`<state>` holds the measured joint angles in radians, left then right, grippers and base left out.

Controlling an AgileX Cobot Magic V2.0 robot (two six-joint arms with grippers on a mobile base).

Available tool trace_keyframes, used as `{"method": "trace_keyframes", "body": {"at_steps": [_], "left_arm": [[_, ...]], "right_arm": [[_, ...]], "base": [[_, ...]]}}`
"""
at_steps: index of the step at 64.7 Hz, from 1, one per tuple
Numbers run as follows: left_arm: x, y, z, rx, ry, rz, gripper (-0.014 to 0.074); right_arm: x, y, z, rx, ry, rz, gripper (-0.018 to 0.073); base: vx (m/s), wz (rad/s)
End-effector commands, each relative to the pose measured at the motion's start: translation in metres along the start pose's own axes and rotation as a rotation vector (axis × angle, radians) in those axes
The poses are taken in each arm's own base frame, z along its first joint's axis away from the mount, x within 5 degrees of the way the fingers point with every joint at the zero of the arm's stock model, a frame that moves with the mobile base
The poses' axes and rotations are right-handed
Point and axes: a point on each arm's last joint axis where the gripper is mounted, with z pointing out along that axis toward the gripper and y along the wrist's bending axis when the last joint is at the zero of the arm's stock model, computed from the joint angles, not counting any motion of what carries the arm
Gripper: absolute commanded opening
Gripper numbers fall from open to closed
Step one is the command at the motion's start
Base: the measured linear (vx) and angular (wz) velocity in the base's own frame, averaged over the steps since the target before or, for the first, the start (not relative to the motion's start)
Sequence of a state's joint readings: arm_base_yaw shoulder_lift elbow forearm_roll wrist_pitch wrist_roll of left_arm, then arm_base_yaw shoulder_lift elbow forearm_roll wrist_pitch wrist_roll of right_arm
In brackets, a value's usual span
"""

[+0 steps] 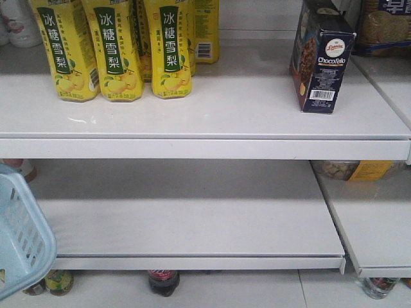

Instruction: Left arm holds basket, right arm returns cookies

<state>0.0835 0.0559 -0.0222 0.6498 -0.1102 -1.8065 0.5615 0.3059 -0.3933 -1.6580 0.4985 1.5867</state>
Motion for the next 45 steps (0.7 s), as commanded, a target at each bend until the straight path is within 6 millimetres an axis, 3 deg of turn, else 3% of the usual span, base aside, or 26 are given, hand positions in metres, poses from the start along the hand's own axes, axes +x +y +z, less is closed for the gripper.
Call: {"method": "trace_keyframes", "body": {"at_steps": [1,28,45], "left_arm": [[0.0002,-0.0119,-0.0040,0.123,-0.001,-0.006,0.0000],[0.0030,-0.0109,-0.0048,0.152,0.013,-0.001,0.0000],[-0.0006,-0.0100,-0.0050,0.157,-0.060,0.305,0.0000]], "right_arm": [[-0.0089,-0.0009,0.0010,0.012,-0.032,-0.034,-0.0011],[-0.0089,-0.0010,0.0010,0.013,-0.032,-0.034,-0.0011],[-0.0089,-0.0010,0.0010,0.013,-0.032,-0.034,-0.0011]], "base": [[0.00,0.00],[0.00,0.00],[0.00,0.00]]}}
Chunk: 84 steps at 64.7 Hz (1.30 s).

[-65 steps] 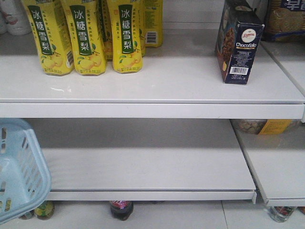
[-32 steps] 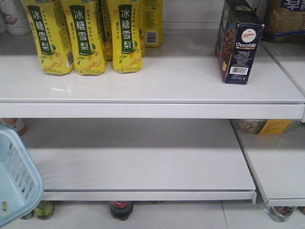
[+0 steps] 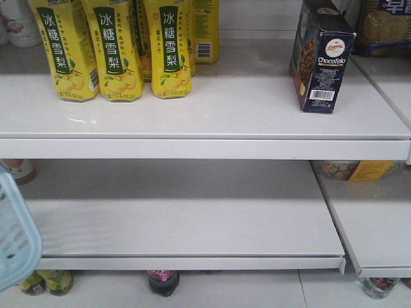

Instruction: Left arm holds basket, right arm returns cookies

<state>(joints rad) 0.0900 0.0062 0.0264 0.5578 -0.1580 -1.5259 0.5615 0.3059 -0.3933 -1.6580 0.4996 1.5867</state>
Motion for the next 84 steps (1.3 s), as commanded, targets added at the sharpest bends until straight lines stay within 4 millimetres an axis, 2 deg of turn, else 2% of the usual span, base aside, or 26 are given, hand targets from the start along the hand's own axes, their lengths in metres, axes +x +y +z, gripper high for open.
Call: {"method": "trace_keyframes", "body": {"at_steps": [1,14,29,46,84], "left_arm": [[-0.009,-0.016,0.000,0.106,-0.061,0.129,0.0000],[-0.015,-0.014,0.000,0.066,-0.130,0.310,0.0000],[-0.012,-0.007,0.001,-0.010,-0.084,0.423,0.0000],[-0.011,-0.005,0.001,-0.008,-0.055,0.569,0.0000],[-0.001,0.003,0.000,-0.055,0.083,0.658,0.0000]], "right_arm": [[-0.009,-0.001,0.001,0.011,-0.032,-0.034,-0.0011],[-0.009,-0.001,0.001,0.011,-0.032,-0.034,-0.0011],[-0.009,-0.001,0.001,0.011,-0.032,-0.034,-0.0011],[-0.009,-0.001,0.001,0.011,-0.032,-0.034,-0.0011],[-0.009,-0.001,0.001,0.011,-0.032,-0.034,-0.0011]], "base": [[0.00,0.00],[0.00,0.00],[0.00,0.00],[0.00,0.00],[0.00,0.00]]}}
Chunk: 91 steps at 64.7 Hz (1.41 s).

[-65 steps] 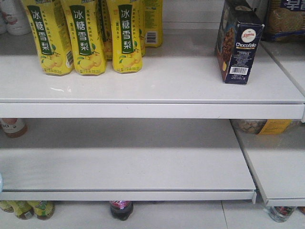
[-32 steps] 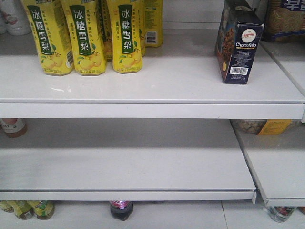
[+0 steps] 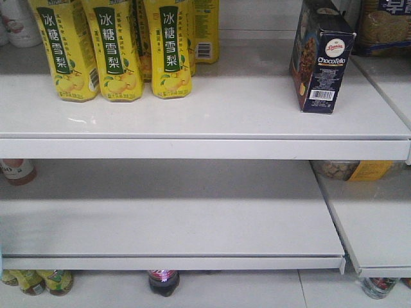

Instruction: Left arm holds basket, right arm returns cookies

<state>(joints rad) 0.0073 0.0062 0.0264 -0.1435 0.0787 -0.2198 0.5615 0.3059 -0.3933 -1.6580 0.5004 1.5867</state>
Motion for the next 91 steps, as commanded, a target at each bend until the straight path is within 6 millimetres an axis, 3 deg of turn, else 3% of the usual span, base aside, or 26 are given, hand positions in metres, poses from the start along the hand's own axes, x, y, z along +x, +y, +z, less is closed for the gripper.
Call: {"method": "trace_keyframes", "body": {"at_steps": [1,20,66,91], "left_arm": [[-0.0162,-0.0054,-0.0013,0.031,-0.106,0.064,0.0000],[-0.0117,-0.0004,-0.0042,-0.045,-0.079,0.068,0.0000],[-0.0096,0.0000,-0.0041,-0.054,-0.051,0.266,0.0004],[-0.0094,0.0001,-0.0041,-0.054,-0.048,0.275,0.0004]], "right_arm": [[-0.0089,-0.0007,0.0010,0.010,-0.032,-0.034,-0.0011],[-0.0089,-0.0006,0.0010,0.009,-0.032,-0.034,-0.0011],[-0.0090,-0.0008,0.0010,0.011,-0.032,-0.035,-0.0011],[-0.0090,-0.0008,0.0010,0.011,-0.032,-0.035,-0.0011]], "base": [[0.00,0.00],[0.00,0.00],[0.00,0.00],[0.00,0.00]]}}
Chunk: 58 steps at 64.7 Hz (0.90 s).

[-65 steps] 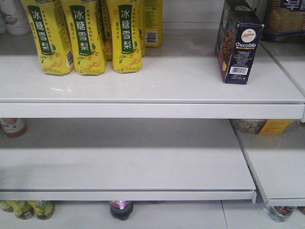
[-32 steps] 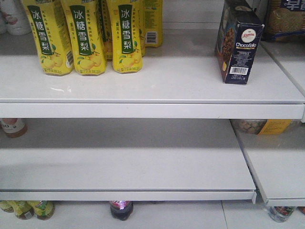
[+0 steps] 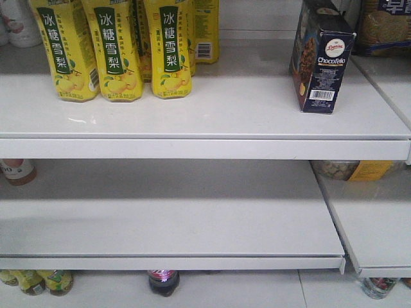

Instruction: Left arm holds basket, right arm returns cookies

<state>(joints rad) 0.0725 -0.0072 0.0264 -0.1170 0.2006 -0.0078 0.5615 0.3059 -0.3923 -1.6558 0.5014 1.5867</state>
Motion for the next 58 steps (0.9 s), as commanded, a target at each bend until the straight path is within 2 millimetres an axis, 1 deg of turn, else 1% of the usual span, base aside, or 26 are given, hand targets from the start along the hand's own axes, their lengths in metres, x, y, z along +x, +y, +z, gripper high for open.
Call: {"method": "trace_keyframes", "body": {"at_steps": [1,11,58], "left_arm": [[-0.0187,-0.0014,-0.0045,0.005,-0.143,0.037,0.0004],[-0.0162,-0.0013,-0.0040,0.005,-0.114,0.033,0.0004],[-0.0162,-0.0013,-0.0040,0.005,-0.114,0.034,0.0004]], "right_arm": [[-0.0094,-0.0007,0.0009,0.010,-0.034,-0.036,-0.0011],[-0.0094,-0.0007,0.0009,0.010,-0.034,-0.036,-0.0011],[-0.0094,-0.0007,0.0009,0.010,-0.034,-0.036,-0.0011]], "base": [[0.00,0.00],[0.00,0.00],[0.00,0.00]]}}
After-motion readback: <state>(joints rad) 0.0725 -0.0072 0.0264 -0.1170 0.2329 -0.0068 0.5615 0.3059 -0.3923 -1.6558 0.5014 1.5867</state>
